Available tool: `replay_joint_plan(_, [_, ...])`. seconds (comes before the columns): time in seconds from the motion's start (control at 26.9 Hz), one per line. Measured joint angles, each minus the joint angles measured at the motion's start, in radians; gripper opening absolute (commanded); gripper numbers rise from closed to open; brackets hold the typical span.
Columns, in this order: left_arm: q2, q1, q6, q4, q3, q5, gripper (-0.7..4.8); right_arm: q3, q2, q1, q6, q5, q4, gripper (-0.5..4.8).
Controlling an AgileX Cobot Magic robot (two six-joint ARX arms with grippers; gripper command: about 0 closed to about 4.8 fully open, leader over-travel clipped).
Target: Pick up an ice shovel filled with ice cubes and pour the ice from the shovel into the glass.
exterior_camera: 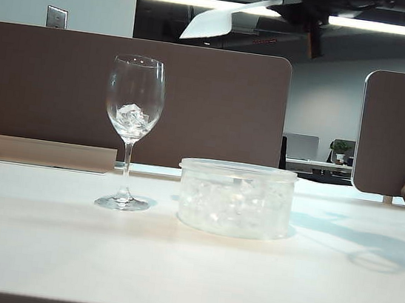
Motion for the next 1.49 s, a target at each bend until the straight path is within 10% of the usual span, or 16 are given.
replay_joint_plan(0.86, [0.0,0.0,0.0,0.0,0.0,0.0,-0.05,-0.532,-0.108,-0.132,-0.011,-0.001,0.087,-0.01])
replay_joint_plan(1.49, [0.0,0.0,0.0,0.0,0.0,0.0,-0.05,-0.584,-0.031,-0.128,-0.022,0.032,0.145,-0.01])
